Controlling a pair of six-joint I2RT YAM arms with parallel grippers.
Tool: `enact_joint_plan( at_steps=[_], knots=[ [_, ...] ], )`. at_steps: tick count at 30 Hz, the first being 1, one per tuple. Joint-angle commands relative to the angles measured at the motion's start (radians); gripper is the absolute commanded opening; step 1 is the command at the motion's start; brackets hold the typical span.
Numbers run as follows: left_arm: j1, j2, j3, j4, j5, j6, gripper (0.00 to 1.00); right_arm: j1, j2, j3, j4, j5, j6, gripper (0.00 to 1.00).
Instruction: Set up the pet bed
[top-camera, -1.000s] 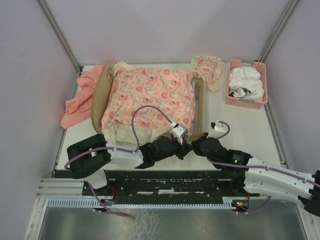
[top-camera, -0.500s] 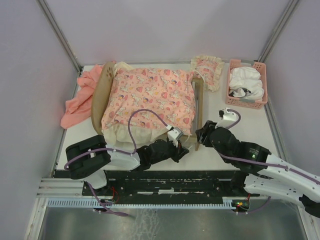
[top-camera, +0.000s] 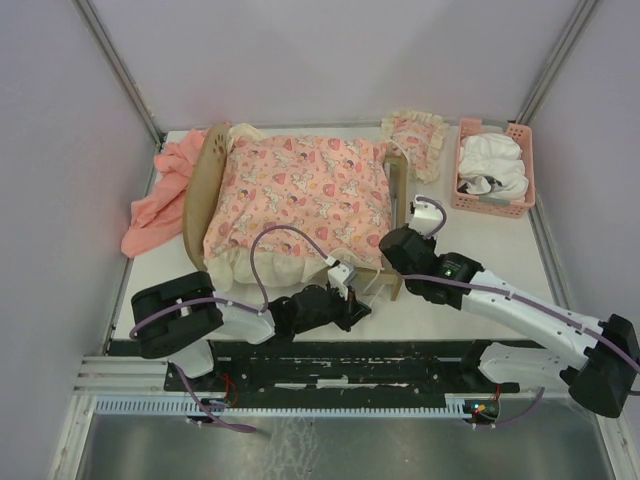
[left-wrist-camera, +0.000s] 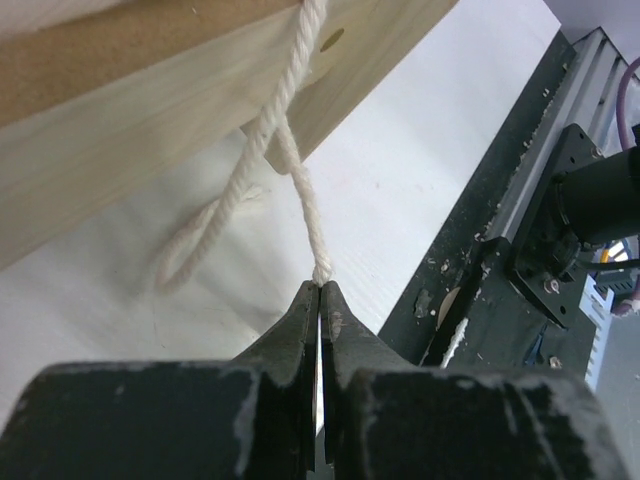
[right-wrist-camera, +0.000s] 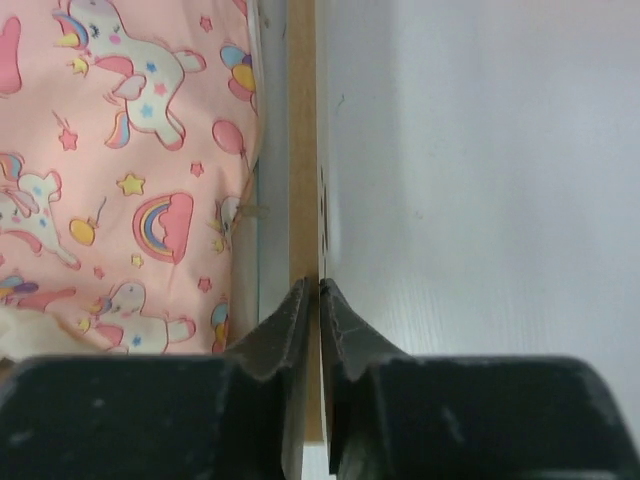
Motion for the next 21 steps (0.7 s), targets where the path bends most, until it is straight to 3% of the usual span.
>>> enact_joint_plan(
  at_steps=[1, 4, 11, 15, 21],
  knots=[
    [-0.009, 0.016, -0.025, 0.156, 0.01, -0.03, 0.03, -0.094, 0.063, -0.007, 0.16, -0.071, -0.073, 0.09],
    [-0.005, 0.03, -0.012, 0.141, -0.018, 0.013, 0.03, -0.145, 0.122, 0.042, 0.228, -0.095, -0.089, 0.02],
    [0.107, -0.02, 0.061, 0.002, 0.06, 0.042, 0.03, -0.243, 0.257, 0.117, 0.316, -0.151, -0.189, 0.02],
    [0.158, -0.049, 0.09, -0.069, 0.127, 0.068, 0.03, -0.286, 0.24, 0.079, 0.354, -0.182, -0.331, 0.07],
    [0.2, -0.013, 0.142, -0.103, 0.177, 0.107, 0.03, -0.38, 0.23, 0.059, 0.454, -0.285, -0.439, 0.02]
  ],
)
